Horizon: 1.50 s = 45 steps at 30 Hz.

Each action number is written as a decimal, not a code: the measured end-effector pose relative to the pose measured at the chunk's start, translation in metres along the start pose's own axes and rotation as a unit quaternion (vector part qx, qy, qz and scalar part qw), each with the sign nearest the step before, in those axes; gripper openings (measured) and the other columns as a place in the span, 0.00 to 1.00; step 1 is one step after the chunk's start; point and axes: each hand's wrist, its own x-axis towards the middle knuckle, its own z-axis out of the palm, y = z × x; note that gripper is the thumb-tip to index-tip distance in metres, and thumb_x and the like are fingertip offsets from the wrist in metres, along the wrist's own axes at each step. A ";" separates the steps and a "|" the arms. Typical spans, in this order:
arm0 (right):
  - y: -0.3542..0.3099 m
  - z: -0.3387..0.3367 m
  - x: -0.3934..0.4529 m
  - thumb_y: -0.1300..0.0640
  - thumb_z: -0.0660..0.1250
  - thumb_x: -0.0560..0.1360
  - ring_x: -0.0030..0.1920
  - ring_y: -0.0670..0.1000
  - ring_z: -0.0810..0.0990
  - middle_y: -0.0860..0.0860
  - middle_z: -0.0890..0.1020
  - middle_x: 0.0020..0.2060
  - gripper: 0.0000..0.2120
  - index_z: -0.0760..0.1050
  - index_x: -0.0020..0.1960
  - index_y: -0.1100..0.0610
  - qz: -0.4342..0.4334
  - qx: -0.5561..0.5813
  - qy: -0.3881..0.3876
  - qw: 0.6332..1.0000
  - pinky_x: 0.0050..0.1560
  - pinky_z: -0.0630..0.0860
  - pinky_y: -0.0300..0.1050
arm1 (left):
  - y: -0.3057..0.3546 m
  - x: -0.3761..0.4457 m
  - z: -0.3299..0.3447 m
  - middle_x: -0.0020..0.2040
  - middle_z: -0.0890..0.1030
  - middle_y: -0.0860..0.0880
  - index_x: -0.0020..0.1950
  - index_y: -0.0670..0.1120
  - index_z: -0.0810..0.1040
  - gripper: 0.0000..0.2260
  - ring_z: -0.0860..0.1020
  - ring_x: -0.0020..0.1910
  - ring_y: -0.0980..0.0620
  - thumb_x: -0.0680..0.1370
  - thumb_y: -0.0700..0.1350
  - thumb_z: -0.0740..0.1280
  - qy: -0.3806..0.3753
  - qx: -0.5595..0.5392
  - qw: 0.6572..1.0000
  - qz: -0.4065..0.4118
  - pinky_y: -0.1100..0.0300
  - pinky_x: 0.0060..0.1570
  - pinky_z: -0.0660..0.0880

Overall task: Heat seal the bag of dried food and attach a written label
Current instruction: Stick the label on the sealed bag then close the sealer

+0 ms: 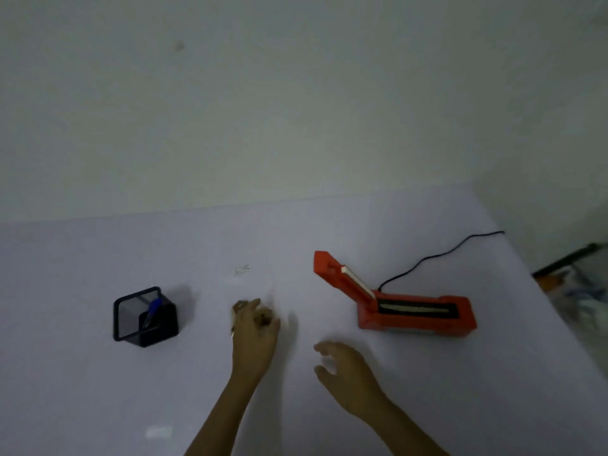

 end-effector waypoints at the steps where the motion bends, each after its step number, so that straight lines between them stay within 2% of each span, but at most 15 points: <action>1: 0.015 -0.009 -0.016 0.53 0.66 0.75 0.63 0.45 0.72 0.45 0.76 0.60 0.15 0.72 0.61 0.44 0.006 -0.016 0.020 1.000 0.64 0.65 0.35 | 0.007 -0.005 0.008 0.55 0.76 0.46 0.61 0.39 0.74 0.18 0.76 0.57 0.45 0.74 0.45 0.68 -0.014 -0.009 1.000 0.008 0.53 0.54 0.75; 4: 0.053 -0.051 -0.057 0.55 0.65 0.76 0.62 0.47 0.72 0.47 0.78 0.59 0.14 0.74 0.62 0.48 0.040 -0.092 0.121 0.988 0.62 0.62 0.34 | 0.029 -0.030 0.033 0.69 0.70 0.46 0.72 0.44 0.66 0.27 0.69 0.68 0.46 0.75 0.44 0.70 -0.061 -0.035 0.997 0.024 0.48 0.67 0.69; 7: 0.077 -0.102 -0.079 0.59 0.66 0.75 0.63 0.53 0.72 0.55 0.78 0.61 0.18 0.74 0.65 0.57 0.055 -0.132 0.264 0.954 0.64 0.65 0.42 | 0.048 -0.051 0.051 0.74 0.65 0.47 0.75 0.46 0.61 0.30 0.66 0.71 0.47 0.76 0.46 0.69 -0.100 -0.042 0.993 0.050 0.48 0.70 0.65; 9: 0.090 -0.133 -0.081 0.61 0.67 0.74 0.65 0.57 0.71 0.59 0.77 0.62 0.21 0.71 0.67 0.61 0.062 -0.166 0.301 0.937 0.64 0.68 0.47 | 0.059 -0.059 0.059 0.75 0.63 0.48 0.76 0.47 0.58 0.32 0.65 0.72 0.47 0.76 0.47 0.69 -0.120 -0.039 0.991 0.051 0.47 0.71 0.65; 12: 0.107 -0.166 -0.066 0.61 0.65 0.75 0.71 0.60 0.65 0.60 0.70 0.69 0.28 0.62 0.73 0.62 0.072 -0.245 0.252 0.934 0.68 0.67 0.53 | 0.075 -0.066 0.066 0.77 0.60 0.47 0.77 0.47 0.55 0.34 0.63 0.73 0.46 0.76 0.48 0.69 -0.135 -0.025 0.989 0.057 0.44 0.71 0.64; 16: 0.130 -0.187 -0.036 0.63 0.64 0.73 0.71 0.65 0.64 0.61 0.69 0.70 0.30 0.61 0.73 0.64 0.028 -0.318 0.186 0.929 0.67 0.66 0.65 | 0.088 -0.065 0.070 0.78 0.57 0.46 0.77 0.47 0.52 0.36 0.63 0.74 0.44 0.76 0.48 0.69 -0.127 -0.014 0.991 0.038 0.43 0.71 0.64; 20: 0.141 -0.194 -0.022 0.62 0.61 0.75 0.75 0.60 0.55 0.53 0.61 0.75 0.32 0.52 0.76 0.53 0.036 -0.328 0.145 0.933 0.73 0.52 0.63 | 0.096 -0.069 0.081 0.78 0.58 0.45 0.78 0.47 0.50 0.36 0.65 0.72 0.43 0.76 0.46 0.68 -0.111 -0.021 0.993 0.041 0.47 0.70 0.66; 25: 0.162 -0.200 -0.020 0.67 0.61 0.74 0.75 0.58 0.56 0.53 0.61 0.75 0.34 0.53 0.77 0.52 -0.006 -0.277 0.157 0.948 0.73 0.50 0.62 | 0.108 -0.079 0.111 0.77 0.59 0.49 0.78 0.50 0.48 0.38 0.65 0.73 0.46 0.76 0.46 0.69 -0.094 -0.026 0.991 0.095 0.49 0.71 0.65; 29: 0.177 -0.206 -0.018 0.71 0.58 0.73 0.76 0.57 0.55 0.52 0.59 0.76 0.34 0.54 0.76 0.55 -0.020 -0.222 0.152 0.963 0.74 0.48 0.59 | 0.124 -0.085 0.134 0.77 0.58 0.54 0.78 0.50 0.47 0.35 0.63 0.72 0.60 0.77 0.46 0.64 -0.098 -0.002 0.968 0.232 0.66 0.70 0.61; 31: 0.183 -0.207 -0.018 0.71 0.57 0.73 0.76 0.57 0.54 0.53 0.59 0.76 0.33 0.55 0.76 0.56 -0.028 -0.201 0.154 0.967 0.75 0.47 0.58 | 0.128 -0.088 0.150 0.77 0.57 0.53 0.78 0.52 0.47 0.35 0.61 0.73 0.58 0.75 0.45 0.62 -0.124 0.076 0.954 0.263 0.62 0.71 0.62; 34: 0.193 -0.205 -0.017 0.72 0.58 0.71 0.75 0.57 0.59 0.52 0.63 0.74 0.35 0.56 0.76 0.55 -0.052 -0.184 0.154 0.969 0.75 0.51 0.60 | 0.120 -0.090 0.176 0.79 0.50 0.48 0.78 0.49 0.44 0.37 0.53 0.77 0.48 0.76 0.50 0.63 -0.110 0.262 0.932 0.224 0.54 0.74 0.56; 36: 0.198 -0.204 -0.015 0.73 0.58 0.69 0.71 0.57 0.65 0.52 0.69 0.70 0.37 0.59 0.75 0.53 -0.075 -0.172 0.160 0.969 0.73 0.57 0.63 | 0.117 -0.091 0.186 0.79 0.47 0.48 0.78 0.47 0.43 0.35 0.48 0.78 0.48 0.78 0.50 0.61 -0.104 0.305 0.926 0.196 0.51 0.77 0.52; 38: 0.202 -0.205 -0.013 0.74 0.58 0.69 0.71 0.58 0.65 0.53 0.70 0.70 0.38 0.59 0.75 0.53 -0.094 -0.159 0.166 0.969 0.72 0.58 0.63 | 0.114 -0.092 0.190 0.79 0.46 0.50 0.78 0.47 0.43 0.35 0.45 0.78 0.48 0.79 0.49 0.61 -0.094 0.317 0.925 0.185 0.49 0.77 0.51; 42: 0.206 -0.211 -0.013 0.74 0.58 0.71 0.76 0.56 0.56 0.51 0.63 0.74 0.37 0.54 0.76 0.52 -0.110 -0.145 0.158 0.971 0.76 0.46 0.58 | 0.107 -0.090 0.193 0.79 0.43 0.50 0.78 0.49 0.41 0.36 0.41 0.78 0.45 0.78 0.44 0.62 -0.086 0.324 0.926 0.172 0.45 0.76 0.51; 45: 0.207 -0.217 -0.010 0.73 0.58 0.72 0.77 0.54 0.52 0.49 0.59 0.75 0.39 0.49 0.76 0.50 -0.116 -0.152 0.145 0.971 0.73 0.35 0.51 | 0.108 -0.089 0.196 0.79 0.39 0.51 0.77 0.50 0.38 0.37 0.38 0.77 0.45 0.79 0.43 0.60 -0.082 0.337 0.924 0.160 0.46 0.76 0.47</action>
